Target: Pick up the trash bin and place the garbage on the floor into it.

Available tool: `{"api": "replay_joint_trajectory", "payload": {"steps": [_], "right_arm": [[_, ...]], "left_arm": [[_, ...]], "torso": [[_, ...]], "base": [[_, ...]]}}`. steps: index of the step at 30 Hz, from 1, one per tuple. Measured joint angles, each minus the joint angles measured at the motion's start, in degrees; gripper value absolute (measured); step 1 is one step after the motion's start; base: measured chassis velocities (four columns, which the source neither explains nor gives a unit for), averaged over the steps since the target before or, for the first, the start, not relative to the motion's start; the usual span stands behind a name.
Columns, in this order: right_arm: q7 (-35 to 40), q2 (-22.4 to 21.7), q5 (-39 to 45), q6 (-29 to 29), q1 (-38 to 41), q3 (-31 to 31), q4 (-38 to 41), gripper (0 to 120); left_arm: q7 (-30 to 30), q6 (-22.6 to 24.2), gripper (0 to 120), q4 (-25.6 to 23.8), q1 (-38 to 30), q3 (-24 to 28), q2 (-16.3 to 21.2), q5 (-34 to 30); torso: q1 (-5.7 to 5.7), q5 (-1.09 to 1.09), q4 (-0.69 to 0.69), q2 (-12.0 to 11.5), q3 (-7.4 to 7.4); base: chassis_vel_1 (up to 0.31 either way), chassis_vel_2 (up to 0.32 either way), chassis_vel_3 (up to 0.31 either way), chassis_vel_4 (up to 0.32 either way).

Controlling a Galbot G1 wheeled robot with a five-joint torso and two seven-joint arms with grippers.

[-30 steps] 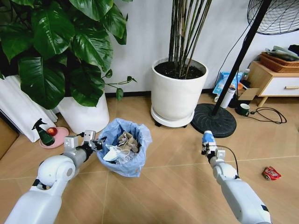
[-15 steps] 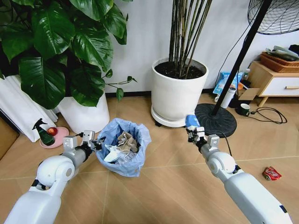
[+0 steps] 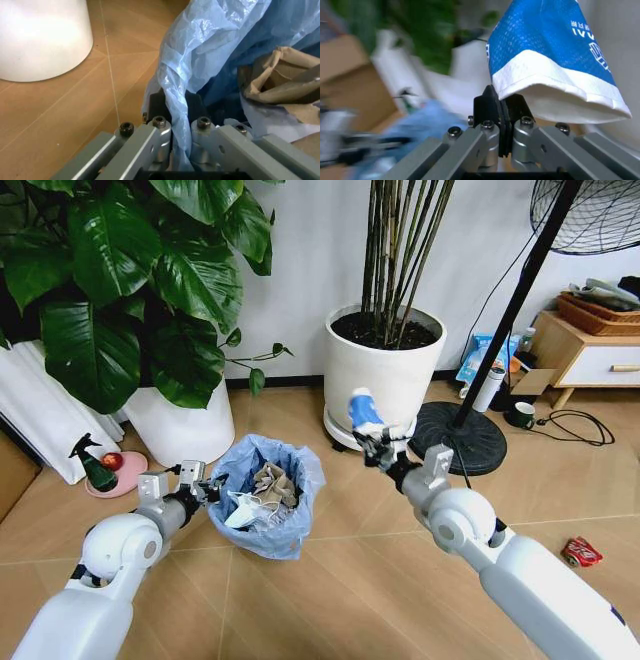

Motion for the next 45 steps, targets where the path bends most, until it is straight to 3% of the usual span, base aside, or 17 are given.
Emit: {"api": "replay_joint_trajectory", "payload": {"steps": [6,13,22,34,45], "right_arm": [[-7.88,-2.77,3.26,-1.93,2.18,-2.27,4.5,0],[-15.97,-3.41,3.49,-4.49,8.61,-6.89,2.83,0],[-18.0,-2.52,1.32,-4.47,11.68,-14.21,-0.24,0],[-17.62,-0.4,-1.74,-3.02,12.79,-19.02,-5.9,0],[-15.13,1.6,-1.51,-1.12,14.4,-22.13,-8.14,37]], "left_arm": [[0.03,0.01,0,0.42,-0.46,0.44,0.03,-0.03],[0.06,0.02,0,0.95,-1.07,0.82,-0.16,-0.04],[0.16,0.02,0,1.37,-1.69,0.75,-0.17,-0.21],[0.29,0.02,0,1.63,-2.0,0.97,-0.51,-0.19],[0.44,0.01,0,1.77,-2.14,0.76,-0.89,-0.11]], "torso": [[0.0,0.0,-0.01,0.0,0.0],[0.0,0.0,0.0,0.0,0.0],[0.0,0.0,0.0,0.0,0.0],[0.0,0.0,-0.01,0.0,0.0],[0.0,0.0,0.0,0.0,0.0]], "base": [[0.0,0.0,0.0,0.0],[0.0,0.0,0.0,0.0],[0.0,0.0,0.0,0.0],[0.0,0.0,0.0,0.0],[0.0,0.0,0.0,0.0]]}}
